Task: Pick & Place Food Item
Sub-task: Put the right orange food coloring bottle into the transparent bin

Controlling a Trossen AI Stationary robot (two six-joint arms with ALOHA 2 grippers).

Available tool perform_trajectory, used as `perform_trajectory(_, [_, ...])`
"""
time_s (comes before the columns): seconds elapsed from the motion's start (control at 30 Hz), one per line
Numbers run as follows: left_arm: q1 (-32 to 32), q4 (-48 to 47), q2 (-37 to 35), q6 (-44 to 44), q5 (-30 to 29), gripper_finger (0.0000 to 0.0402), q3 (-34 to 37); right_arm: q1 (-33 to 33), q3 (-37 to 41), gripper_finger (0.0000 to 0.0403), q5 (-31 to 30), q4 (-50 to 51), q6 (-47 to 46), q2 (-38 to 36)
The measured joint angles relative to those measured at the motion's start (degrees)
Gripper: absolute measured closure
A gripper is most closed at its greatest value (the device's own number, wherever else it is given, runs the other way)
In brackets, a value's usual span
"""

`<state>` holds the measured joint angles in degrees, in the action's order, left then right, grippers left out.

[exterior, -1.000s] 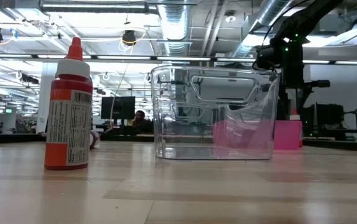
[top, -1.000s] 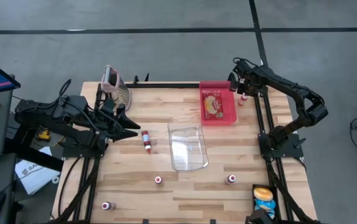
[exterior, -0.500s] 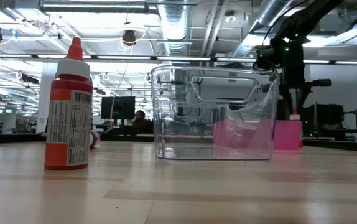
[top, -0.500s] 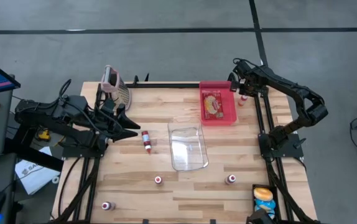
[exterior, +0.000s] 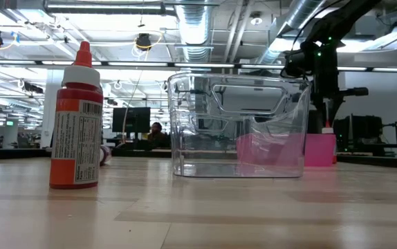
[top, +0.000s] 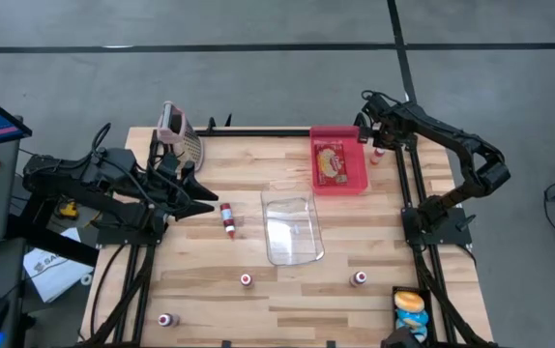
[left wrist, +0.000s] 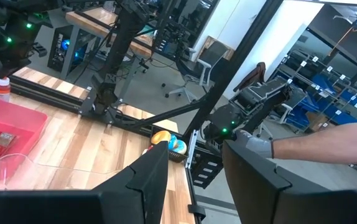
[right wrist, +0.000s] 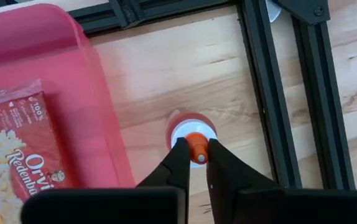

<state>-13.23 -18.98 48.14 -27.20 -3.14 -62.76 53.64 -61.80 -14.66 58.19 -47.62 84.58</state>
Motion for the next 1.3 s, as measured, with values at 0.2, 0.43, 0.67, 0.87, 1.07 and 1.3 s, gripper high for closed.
perform_trajectory(0.2, [0.0, 0.0, 0.0, 0.0, 0.0, 0.0253, 0.0, -3.3, -2.2, 0.0384, 0.1, 0.6, 1.0, 0.1])
perform_trajectory(0.43, [-0.5, -0.1, 0.0, 0.0, 0.0, 0.0253, 0.0, -7.4, -7.6, 0.0385, -9.7, 13.0, 1.6, -3.6])
perform_trajectory(0.67, [-1.8, -0.1, 0.0, 1.5, 0.0, 0.0253, 0.0, -14.9, -9.6, 0.0387, -9.7, 17.9, -0.6, -14.0])
perform_trajectory(0.87, [-1.8, -0.1, 0.0, 1.9, 0.0, 0.0253, 0.0, -33.3, -9.7, 0.0387, -4.7, 18.7, -9.9, -21.5])
perform_trajectory(1.07, [-1.8, -0.7, 0.0, 2.5, -0.2, 0.0253, 0.0, -54.6, -9.7, 0.0387, -4.1, 13.9, -24.2, -20.3])
perform_trajectory(1.3, [-1.8, -0.7, 0.0, 0.7, -1.5, 0.0253, 0.0, -66.1, -11.3, 0.0387, -8.7, -1.9, -26.9, -11.6])
